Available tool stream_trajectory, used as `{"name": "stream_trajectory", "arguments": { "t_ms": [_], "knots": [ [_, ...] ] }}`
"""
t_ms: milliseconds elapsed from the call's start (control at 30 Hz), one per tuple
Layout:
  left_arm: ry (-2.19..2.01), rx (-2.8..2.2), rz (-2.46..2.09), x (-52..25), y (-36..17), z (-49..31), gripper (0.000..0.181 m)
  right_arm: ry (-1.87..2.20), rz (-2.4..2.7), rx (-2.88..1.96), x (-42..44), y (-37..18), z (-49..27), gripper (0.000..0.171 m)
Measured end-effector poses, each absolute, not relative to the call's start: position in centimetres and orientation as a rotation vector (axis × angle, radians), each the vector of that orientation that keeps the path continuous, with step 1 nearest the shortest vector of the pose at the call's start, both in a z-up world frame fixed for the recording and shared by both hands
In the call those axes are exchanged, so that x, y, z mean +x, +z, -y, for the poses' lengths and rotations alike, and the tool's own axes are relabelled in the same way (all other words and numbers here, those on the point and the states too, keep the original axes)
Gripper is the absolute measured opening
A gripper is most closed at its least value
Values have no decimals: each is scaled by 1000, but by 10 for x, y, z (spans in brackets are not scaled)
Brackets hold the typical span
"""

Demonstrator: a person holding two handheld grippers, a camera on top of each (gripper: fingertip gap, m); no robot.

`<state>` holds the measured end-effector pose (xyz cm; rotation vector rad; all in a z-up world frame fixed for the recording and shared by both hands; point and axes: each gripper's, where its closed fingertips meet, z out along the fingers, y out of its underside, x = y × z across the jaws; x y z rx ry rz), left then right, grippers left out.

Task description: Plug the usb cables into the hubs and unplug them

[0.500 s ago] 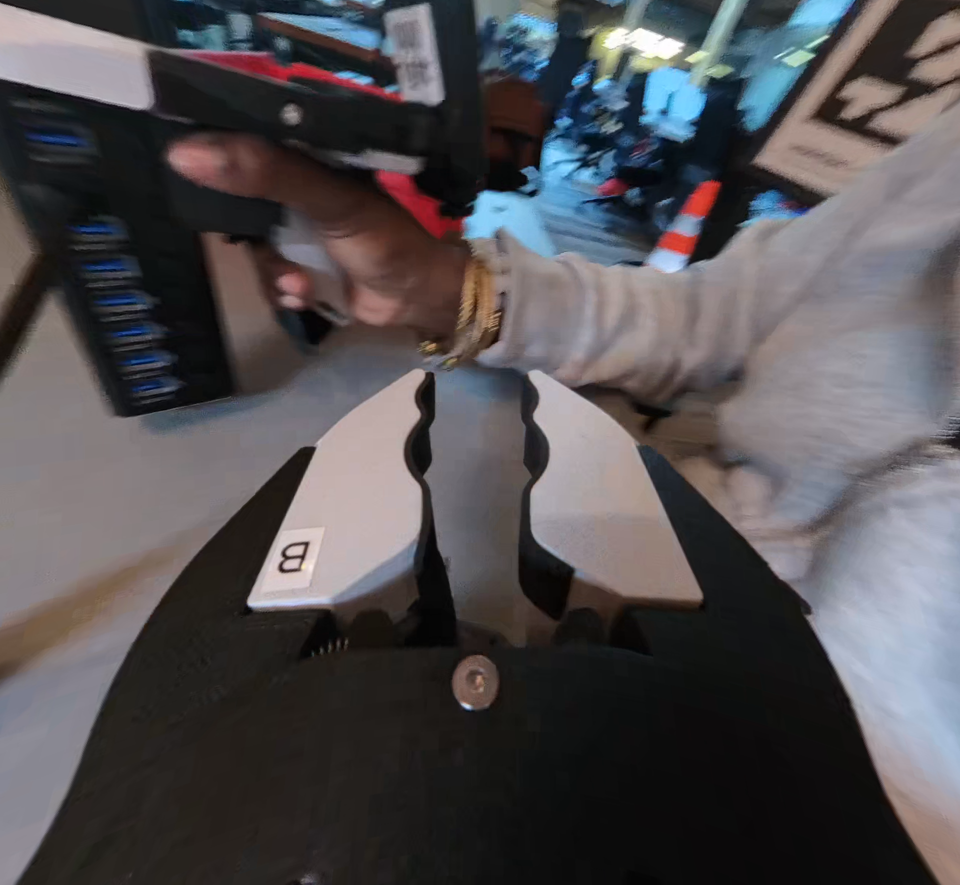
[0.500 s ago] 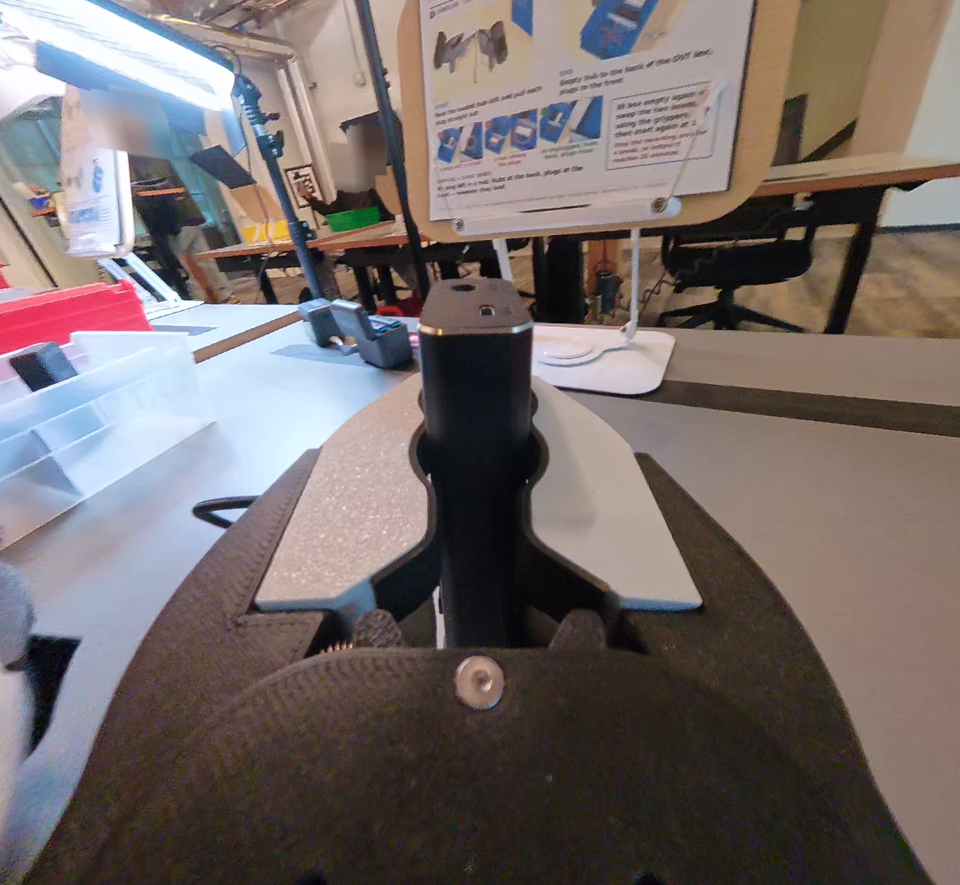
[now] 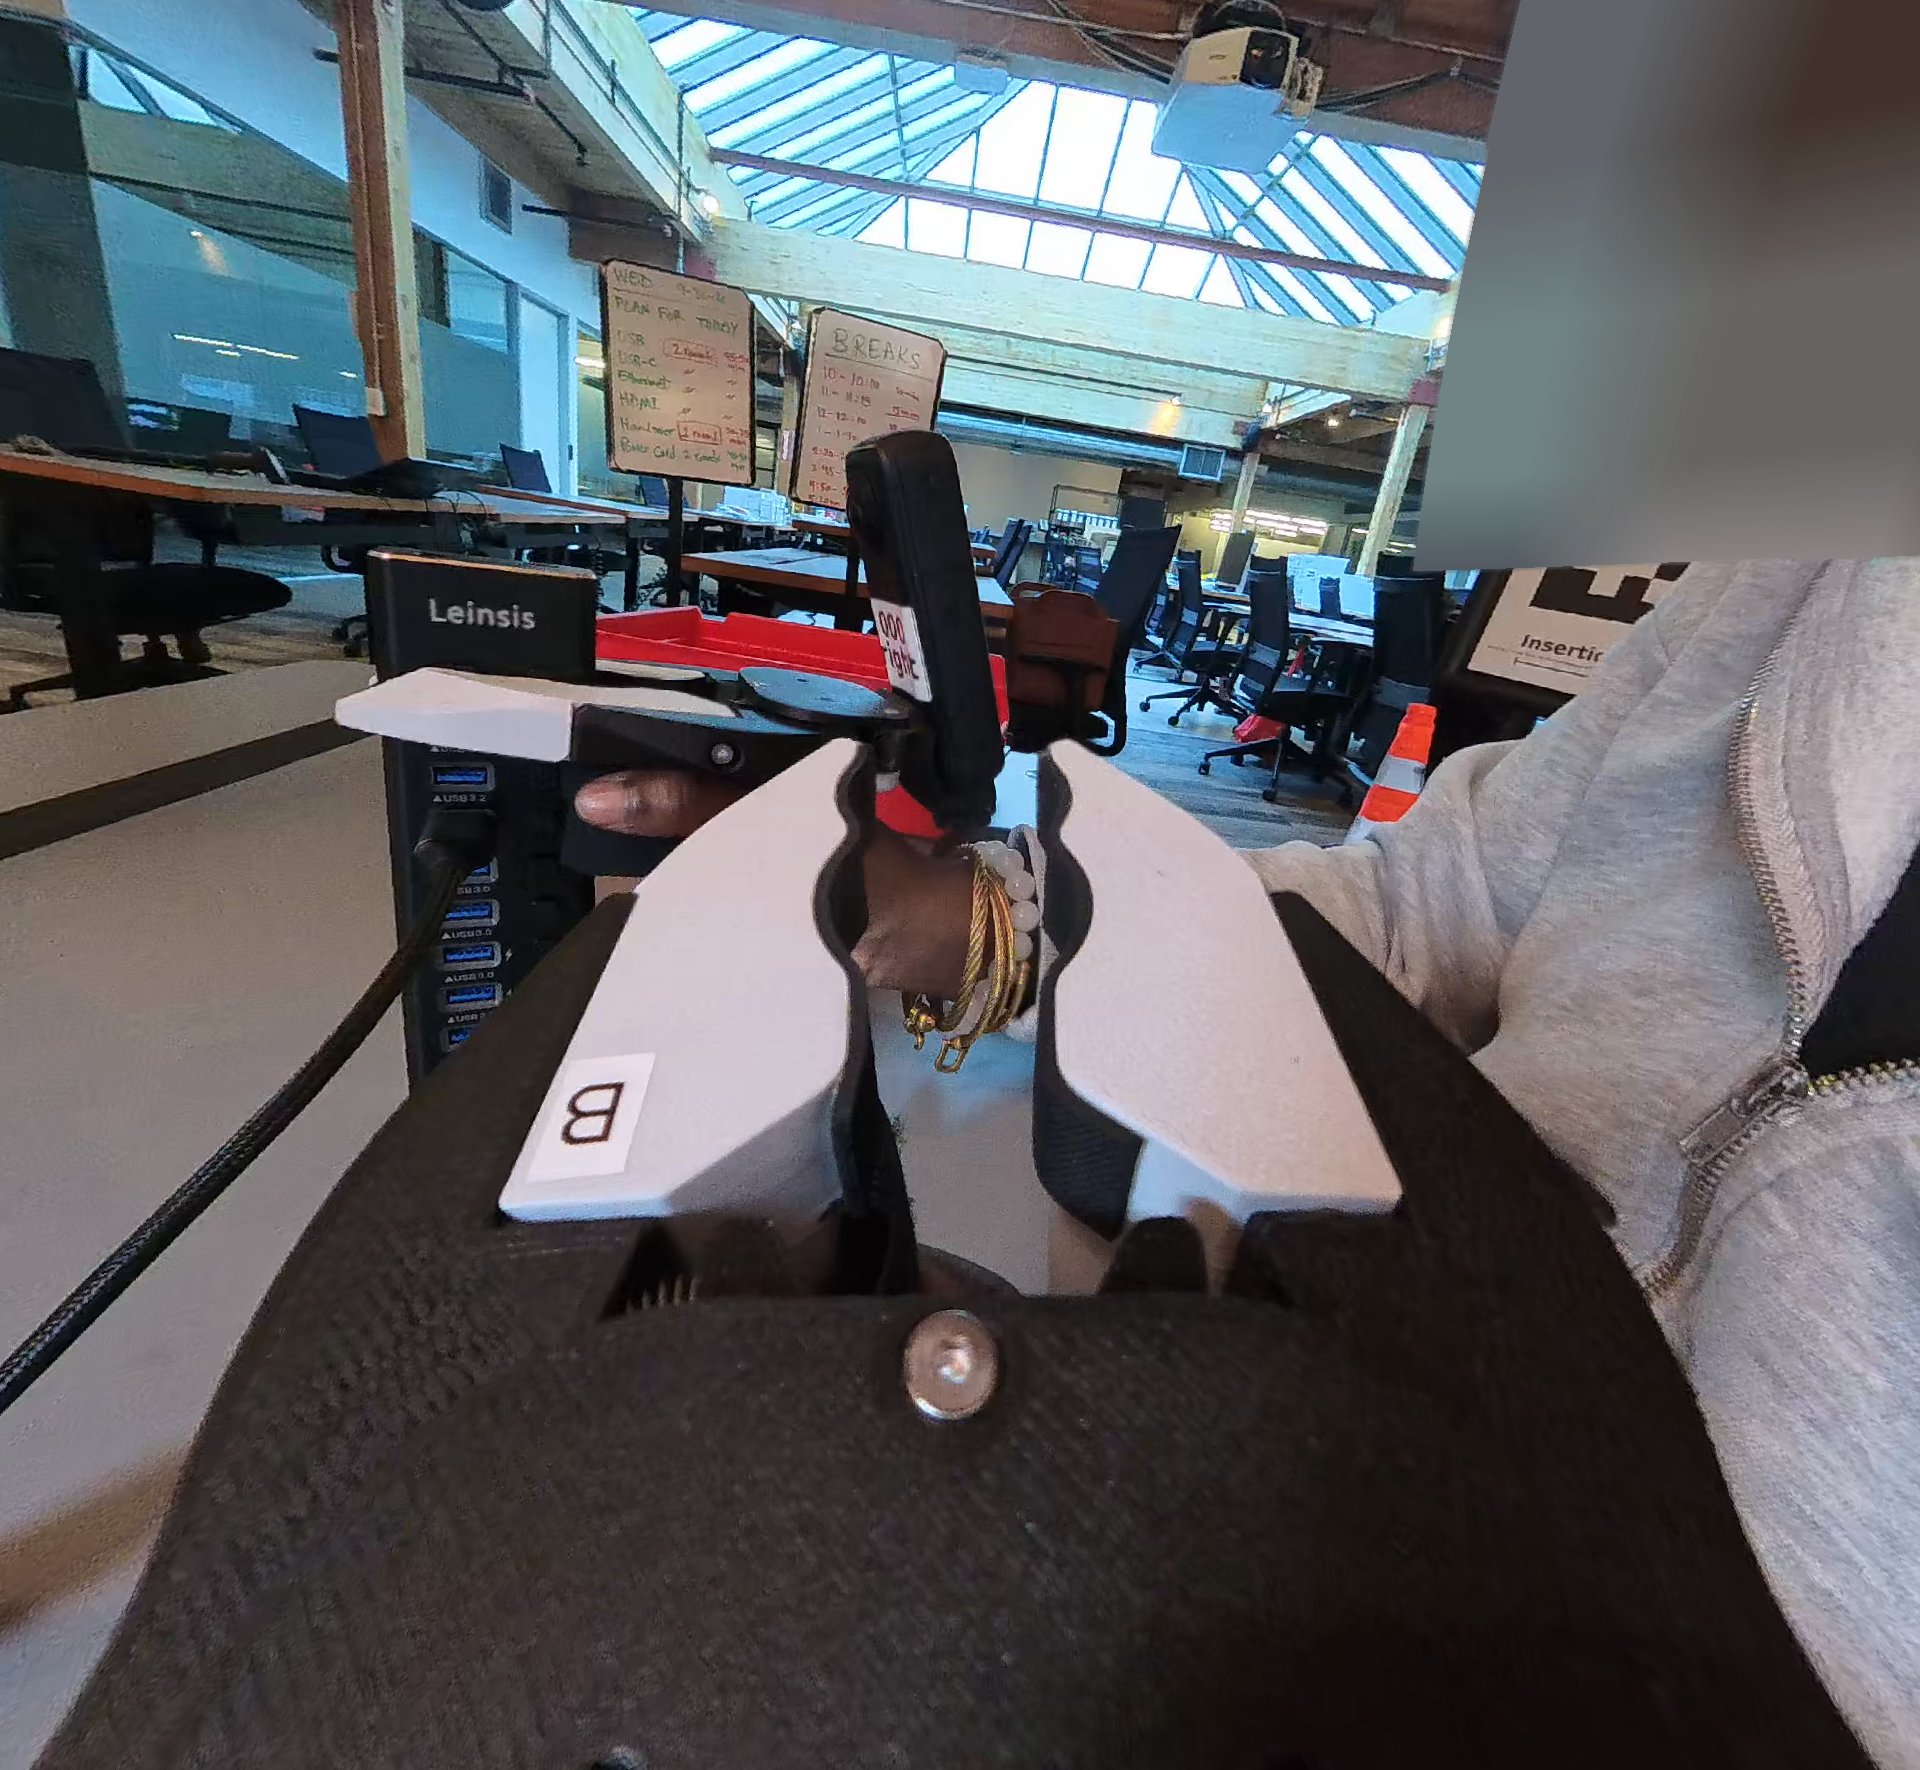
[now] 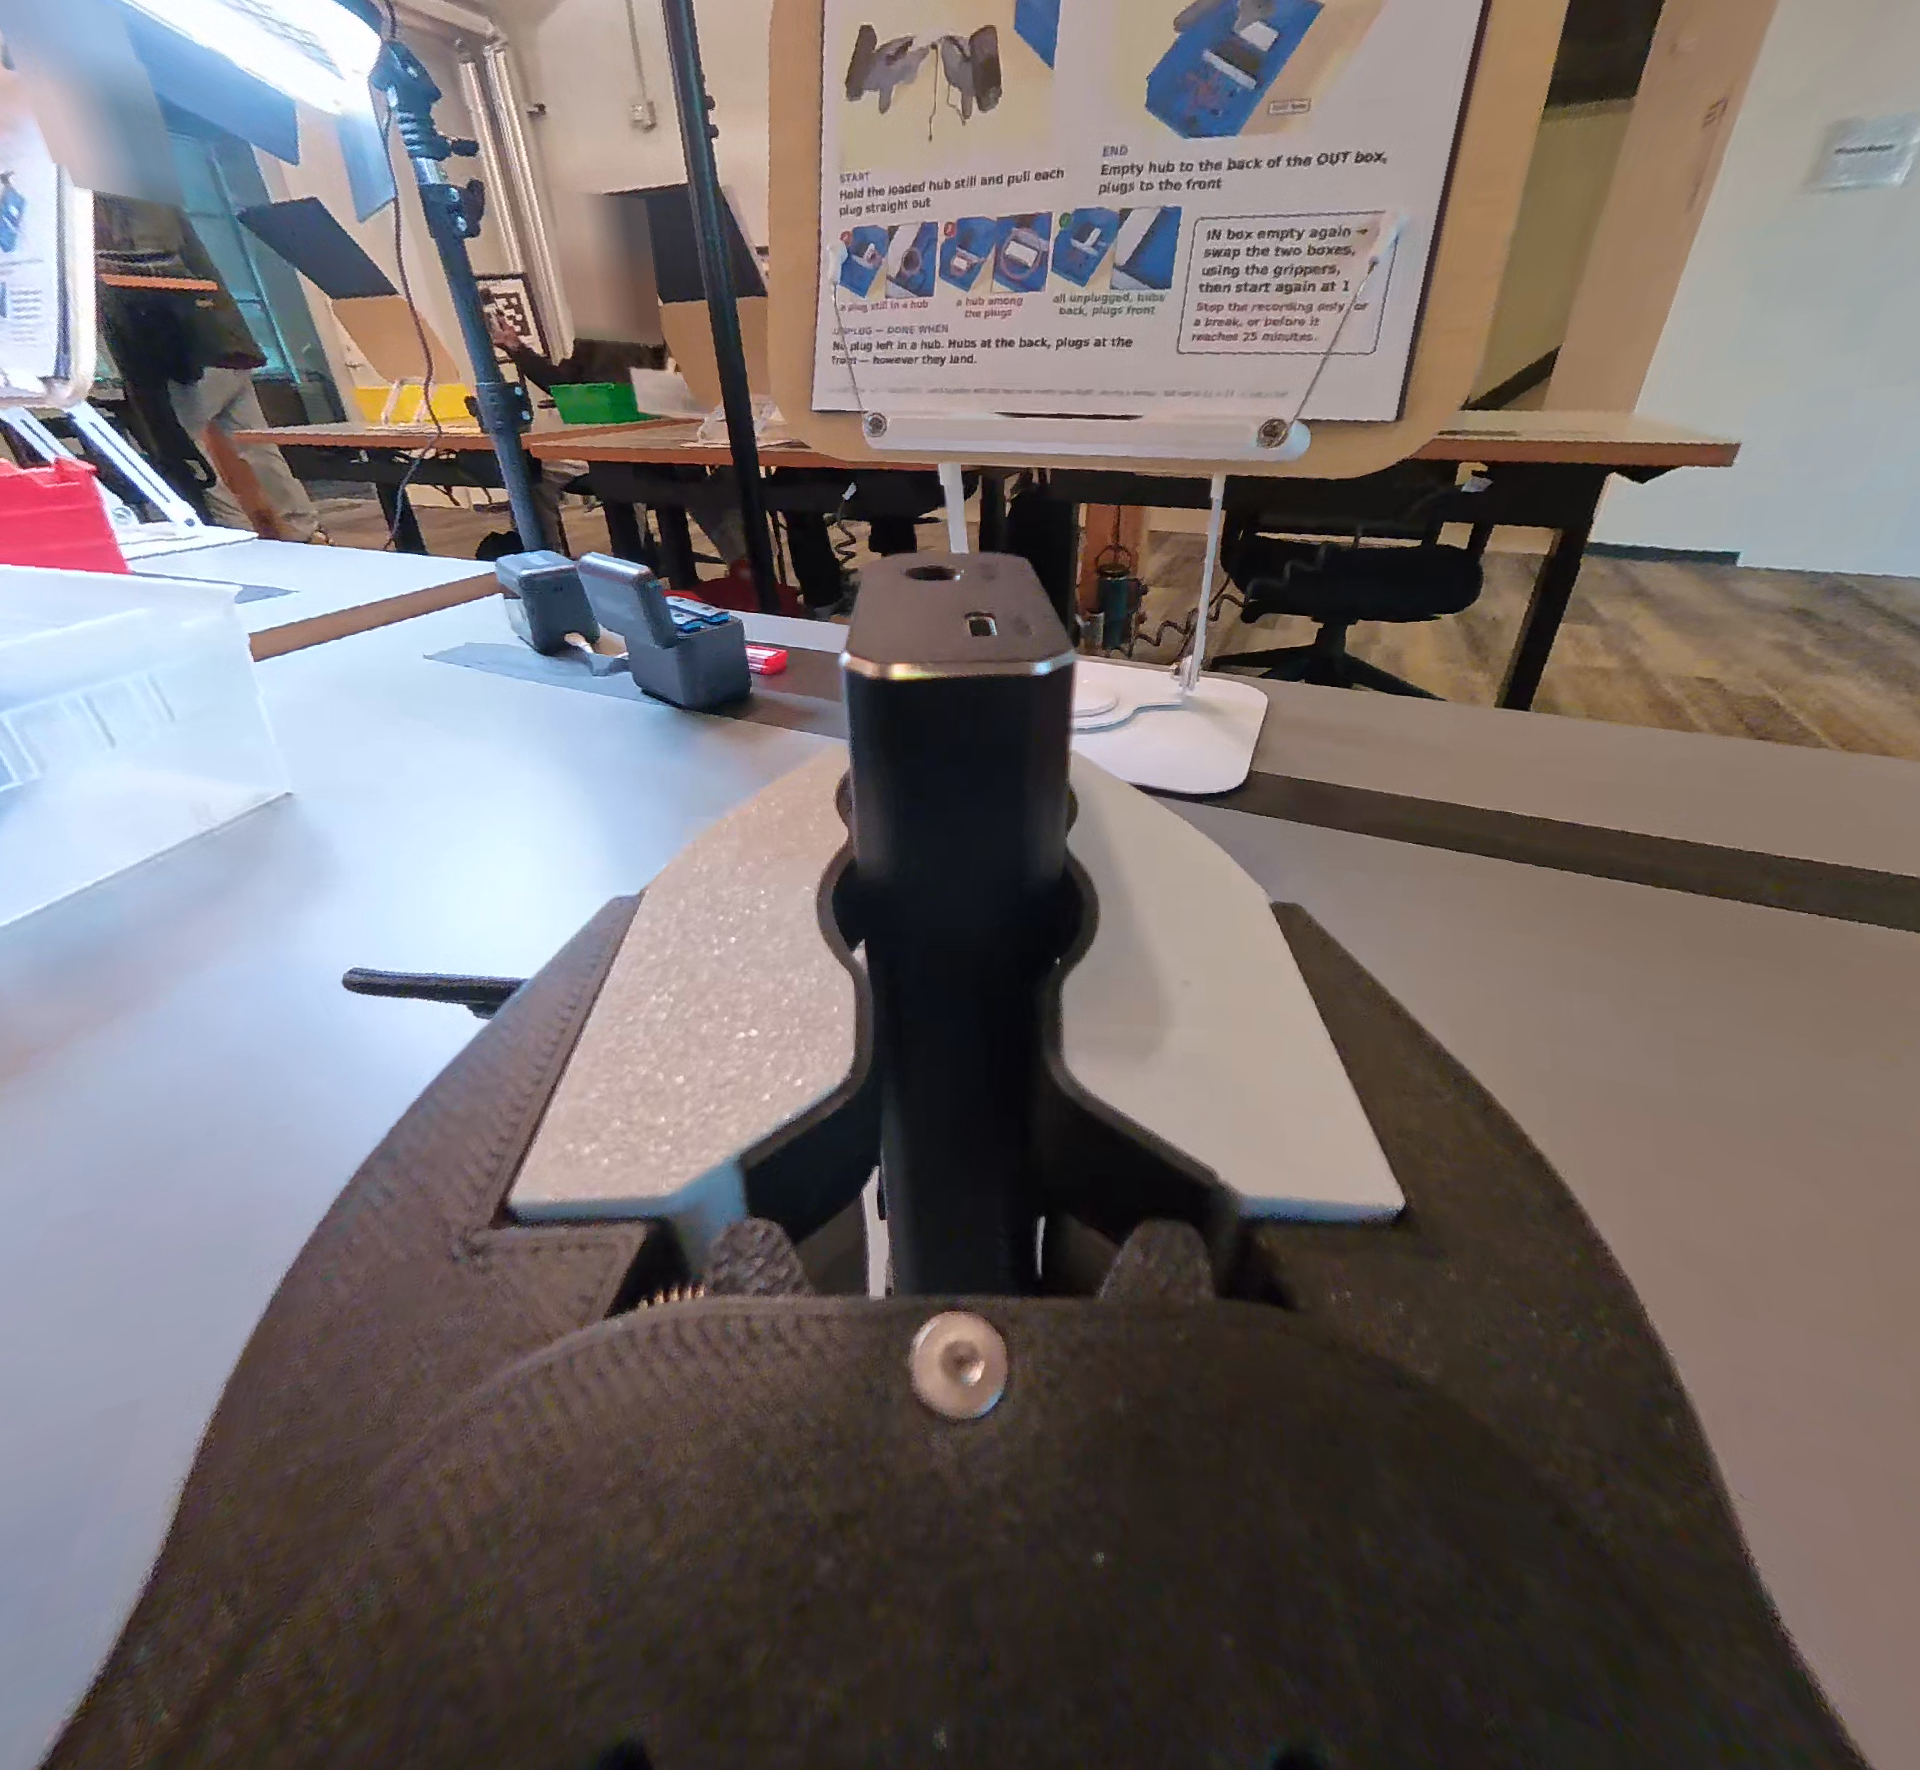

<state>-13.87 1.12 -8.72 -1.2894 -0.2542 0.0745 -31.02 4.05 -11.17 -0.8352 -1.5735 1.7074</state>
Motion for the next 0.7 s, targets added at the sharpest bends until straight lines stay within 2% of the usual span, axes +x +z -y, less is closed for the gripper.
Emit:
{"name": "stream_trajectory", "arguments": {
  "t_ms": [300,467,700],
  "knots": [
    [128,-1296,253,-142,-88,-11,30,1715,1563,-812,-306,-107,-38,34],
    [168,-1285,264,-146,-87,-8,31,1759,1591,-805,-301,-101,-35,49],
    [277,-1247,316,-157,-82,0,34,1878,1349,-731,-288,-51,-62,60]
  ]
}}
